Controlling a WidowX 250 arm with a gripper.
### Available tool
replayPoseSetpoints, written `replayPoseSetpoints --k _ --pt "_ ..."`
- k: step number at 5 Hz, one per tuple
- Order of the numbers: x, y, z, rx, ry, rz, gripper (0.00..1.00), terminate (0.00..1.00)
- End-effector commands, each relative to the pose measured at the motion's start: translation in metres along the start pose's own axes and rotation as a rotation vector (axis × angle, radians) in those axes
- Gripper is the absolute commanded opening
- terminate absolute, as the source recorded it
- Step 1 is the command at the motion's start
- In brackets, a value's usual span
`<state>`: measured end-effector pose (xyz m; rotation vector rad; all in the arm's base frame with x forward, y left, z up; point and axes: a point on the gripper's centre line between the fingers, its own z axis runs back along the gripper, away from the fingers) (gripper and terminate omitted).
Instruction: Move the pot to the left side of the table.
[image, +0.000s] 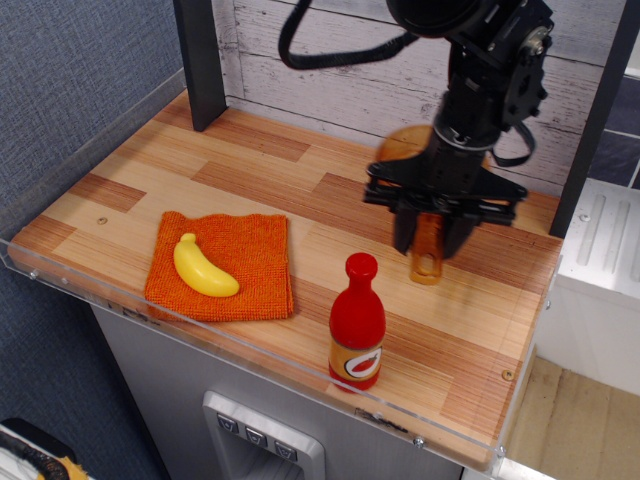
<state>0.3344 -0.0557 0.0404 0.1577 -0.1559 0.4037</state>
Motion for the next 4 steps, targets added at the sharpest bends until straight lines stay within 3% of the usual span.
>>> replayPoseSetpoints --k 1,2,3,4 --pt "0.033 0.065 0.023 -0.085 -0.004 0.437 0.00 0.00" --pt "0.036 0.087 0.017 -0.067 -0.011 0.673 0.00 0.00" --pt "0.044 0.101 0.006 -0.102 0.063 0.910 0.00 0.00" --pt "0.057 0.115 -0.007 -0.090 0.113 1.091 0.00 0.00"
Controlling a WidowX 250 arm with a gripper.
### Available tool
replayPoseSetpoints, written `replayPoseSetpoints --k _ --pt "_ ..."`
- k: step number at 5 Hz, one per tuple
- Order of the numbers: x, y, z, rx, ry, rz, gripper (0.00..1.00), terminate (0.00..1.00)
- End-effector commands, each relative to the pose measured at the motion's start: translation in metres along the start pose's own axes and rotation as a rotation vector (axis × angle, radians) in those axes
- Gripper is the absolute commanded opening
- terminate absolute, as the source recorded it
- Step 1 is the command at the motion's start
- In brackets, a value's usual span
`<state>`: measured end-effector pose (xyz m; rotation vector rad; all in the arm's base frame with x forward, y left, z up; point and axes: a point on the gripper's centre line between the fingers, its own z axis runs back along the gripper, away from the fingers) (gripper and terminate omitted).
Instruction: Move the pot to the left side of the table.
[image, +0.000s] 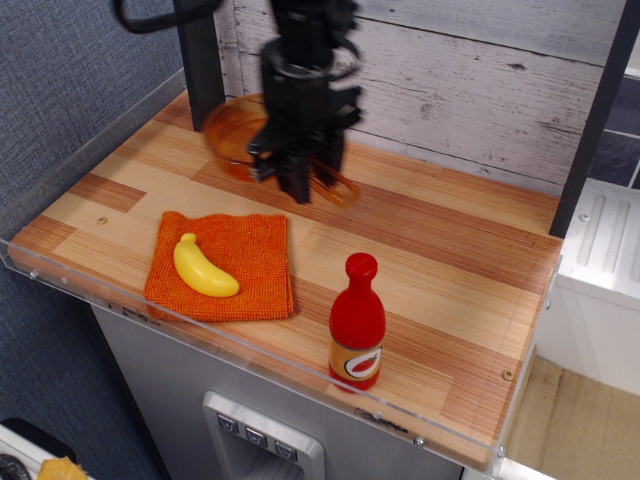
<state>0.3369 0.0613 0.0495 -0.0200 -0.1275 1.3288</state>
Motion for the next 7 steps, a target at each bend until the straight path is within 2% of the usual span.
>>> replayPoseSetpoints --k 1,3,5,6,7 --pt "0.034 -0.004 0.001 -0.024 0.013 0.213 0.00 0.00" --pt "0.061 -0.014 -0.020 -0.006 0.051 0.236 0.00 0.00" --pt "0.065 -0.022 -0.030 0.010 0.061 0.223 0.00 0.00" --pt "0.063 -0.022 -0.027 0.019 0.068 0.179 1.00 0.00" --pt "0.055 -0.023 -0.021 0.012 0.058 0.159 1.00 0.00"
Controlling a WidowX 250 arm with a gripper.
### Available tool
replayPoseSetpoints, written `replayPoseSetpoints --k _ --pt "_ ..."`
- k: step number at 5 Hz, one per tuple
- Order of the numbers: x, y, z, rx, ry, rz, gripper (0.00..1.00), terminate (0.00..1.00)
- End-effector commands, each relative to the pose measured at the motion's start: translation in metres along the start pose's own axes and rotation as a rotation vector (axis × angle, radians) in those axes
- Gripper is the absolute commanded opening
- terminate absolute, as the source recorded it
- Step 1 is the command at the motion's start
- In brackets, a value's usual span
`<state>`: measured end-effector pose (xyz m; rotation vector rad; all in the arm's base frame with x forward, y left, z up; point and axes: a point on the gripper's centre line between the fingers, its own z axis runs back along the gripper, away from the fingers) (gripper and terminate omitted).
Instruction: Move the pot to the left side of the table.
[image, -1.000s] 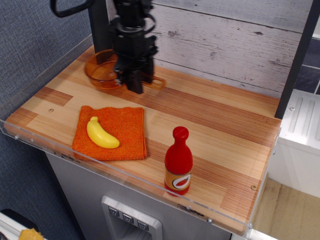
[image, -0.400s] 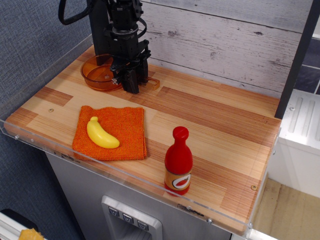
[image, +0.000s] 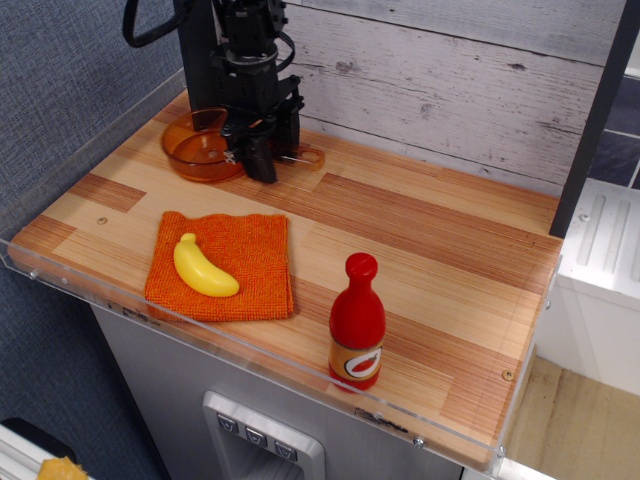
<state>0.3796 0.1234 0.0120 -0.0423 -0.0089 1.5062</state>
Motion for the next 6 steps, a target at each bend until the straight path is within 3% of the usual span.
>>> replayPoseSetpoints --k 1,3,4,5,6 --pt "-0.022 0.005 0.032 -0.033 -0.068 -0.090 1.00 0.00" --pt "-0.042 0.003 0.069 -0.018 -0.183 -0.250 1.00 0.00" --pt "-0.048 0.004 0.087 -0.042 -0.226 -0.311 1.00 0.00" --pt "-0.046 0.021 0.096 -0.034 -0.165 -0.425 1.00 0.00" --pt "-0.041 0.046 0.103 0.090 -0.131 -0.628 1.00 0.00"
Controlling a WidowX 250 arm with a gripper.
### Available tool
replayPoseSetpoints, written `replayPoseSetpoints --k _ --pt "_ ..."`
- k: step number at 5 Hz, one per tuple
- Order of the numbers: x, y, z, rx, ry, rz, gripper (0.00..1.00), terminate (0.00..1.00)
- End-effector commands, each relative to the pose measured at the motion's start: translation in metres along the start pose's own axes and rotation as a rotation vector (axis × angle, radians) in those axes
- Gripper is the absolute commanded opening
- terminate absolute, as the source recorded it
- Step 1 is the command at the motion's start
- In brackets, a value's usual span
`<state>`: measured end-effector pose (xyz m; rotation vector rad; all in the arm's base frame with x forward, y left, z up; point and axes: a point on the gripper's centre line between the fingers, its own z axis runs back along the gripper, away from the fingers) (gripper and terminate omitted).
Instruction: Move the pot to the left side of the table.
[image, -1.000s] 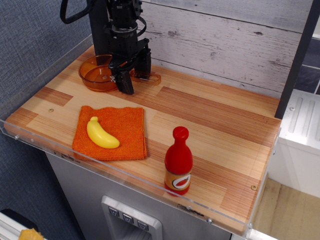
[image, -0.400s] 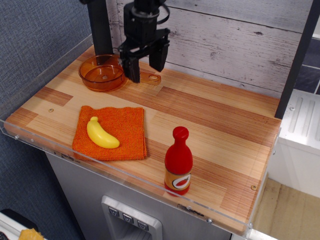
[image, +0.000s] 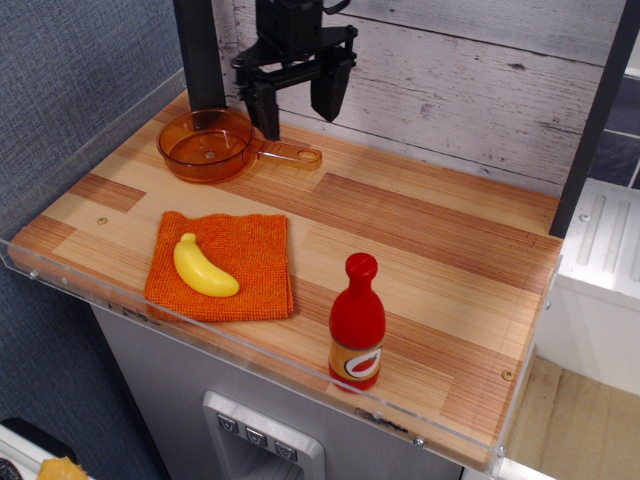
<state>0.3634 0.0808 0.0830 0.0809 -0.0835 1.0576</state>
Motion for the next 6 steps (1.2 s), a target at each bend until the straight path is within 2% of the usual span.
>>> replayPoseSetpoints --k 1,2,3,4,5,6 --pt "-0.023 0.039 0.041 0.118 -0.013 -0.418 1.00 0.00" --pt "-0.033 0.062 0.045 0.223 -0.071 -0.460 1.00 0.00" --pt "-0.026 0.093 0.045 0.213 -0.044 -0.540 1.00 0.00" --pt "-0.017 0.125 0.047 0.144 -0.104 -0.669 1.00 0.00" --pt "-0.012 0.152 0.059 0.105 -0.126 -0.676 1.00 0.00" --pt "-0.012 0.152 0.059 0.105 -0.126 -0.676 1.00 1.00"
